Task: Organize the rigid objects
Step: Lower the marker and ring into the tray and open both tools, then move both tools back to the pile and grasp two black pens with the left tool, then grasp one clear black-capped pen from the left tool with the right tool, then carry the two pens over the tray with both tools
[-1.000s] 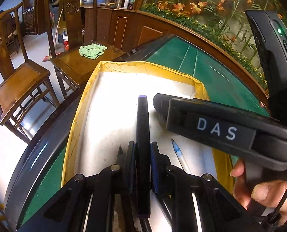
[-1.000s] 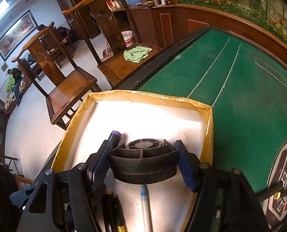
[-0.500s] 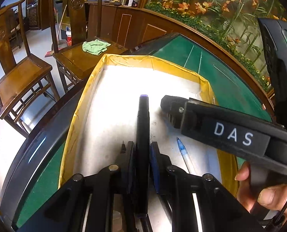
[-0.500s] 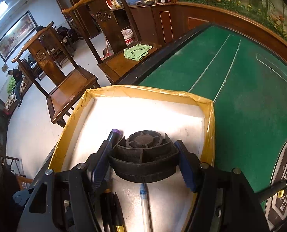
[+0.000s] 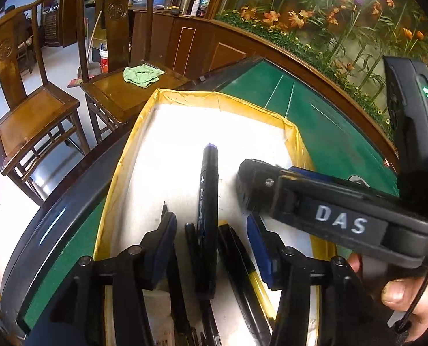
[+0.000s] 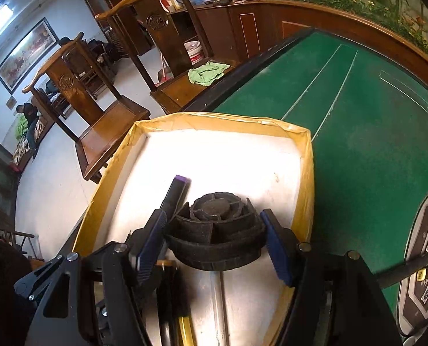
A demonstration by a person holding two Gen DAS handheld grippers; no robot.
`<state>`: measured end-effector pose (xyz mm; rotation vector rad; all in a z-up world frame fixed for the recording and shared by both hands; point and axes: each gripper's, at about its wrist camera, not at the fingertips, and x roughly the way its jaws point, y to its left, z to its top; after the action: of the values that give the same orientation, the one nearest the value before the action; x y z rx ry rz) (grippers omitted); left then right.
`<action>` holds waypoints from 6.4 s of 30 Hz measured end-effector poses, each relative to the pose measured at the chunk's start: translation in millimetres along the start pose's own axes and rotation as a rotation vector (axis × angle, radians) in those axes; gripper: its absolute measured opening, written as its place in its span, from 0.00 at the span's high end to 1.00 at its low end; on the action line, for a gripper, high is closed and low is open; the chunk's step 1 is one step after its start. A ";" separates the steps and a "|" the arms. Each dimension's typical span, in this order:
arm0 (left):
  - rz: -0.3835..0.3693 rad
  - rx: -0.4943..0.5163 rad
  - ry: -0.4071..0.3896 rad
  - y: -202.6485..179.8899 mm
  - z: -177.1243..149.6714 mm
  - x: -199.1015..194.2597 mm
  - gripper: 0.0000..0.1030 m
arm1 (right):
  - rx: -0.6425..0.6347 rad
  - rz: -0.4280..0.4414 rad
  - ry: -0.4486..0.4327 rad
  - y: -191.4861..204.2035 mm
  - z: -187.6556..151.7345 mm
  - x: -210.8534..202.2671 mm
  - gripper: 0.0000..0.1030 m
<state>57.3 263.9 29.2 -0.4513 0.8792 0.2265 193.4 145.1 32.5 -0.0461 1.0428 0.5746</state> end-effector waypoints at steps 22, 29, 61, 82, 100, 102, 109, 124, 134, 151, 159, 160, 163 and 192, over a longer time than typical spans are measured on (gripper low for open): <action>-0.113 0.158 -0.058 -85.1 -62.8 -59.4 0.48 | 0.143 0.202 -0.128 -88.3 -136.8 -128.7 0.35; -0.214 0.377 0.022 -168.6 -106.9 -44.1 0.47 | 0.249 0.083 -0.250 -179.3 -196.3 -202.9 0.36; -0.312 0.585 0.198 -230.7 -195.7 -33.7 0.80 | 0.427 0.165 -0.303 -249.1 -234.7 -222.8 0.35; -0.127 0.655 0.118 -235.4 -182.3 -14.0 0.82 | 0.385 0.170 -0.269 -235.8 -234.4 -216.2 0.35; -0.248 0.529 0.169 -199.4 -172.9 -26.0 0.79 | 0.304 0.137 -0.187 -214.0 -239.6 -191.5 0.35; -0.202 0.545 0.161 -200.2 -173.6 -20.5 0.81 | 0.300 0.138 -0.187 -213.7 -239.8 -192.2 0.35; -0.143 0.560 0.111 -201.8 -180.0 -24.8 0.92 | 0.266 0.115 -0.162 -204.3 -241.0 -186.8 0.35; -0.143 0.475 0.080 -168.9 -190.1 -39.0 0.92 | -0.142 -0.232 -0.067 -111.5 -247.7 -140.0 0.52; -0.136 0.476 0.081 -170.1 -191.1 -39.3 0.92 | -0.059 -0.222 -0.045 -162.9 -244.5 -156.4 0.91; -0.119 0.478 0.049 -176.6 -194.6 -44.2 0.93 | -0.052 -0.190 -0.113 -155.7 -243.4 -168.9 0.91; -0.124 0.416 -0.083 -171.7 -174.6 -74.7 0.93 | -0.041 -0.072 -0.209 -145.5 -241.6 -189.2 0.91; -0.122 0.413 -0.092 -170.4 -172.5 -76.9 0.93 | -0.045 -0.070 -0.216 -144.1 -241.5 -190.6 0.91; -0.112 0.402 -0.119 -165.6 -166.9 -83.2 0.93 | -0.053 -0.053 -0.237 -140.1 -240.9 -194.1 0.91; 0.036 0.105 -0.222 -24.1 -85.3 -87.0 0.92 | -0.058 0.205 -0.209 -38.4 -157.8 -157.4 0.91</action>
<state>-46.6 202.0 57.1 -0.3059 0.6787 0.2568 26.5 -2.4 72.0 0.0699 0.8324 0.7784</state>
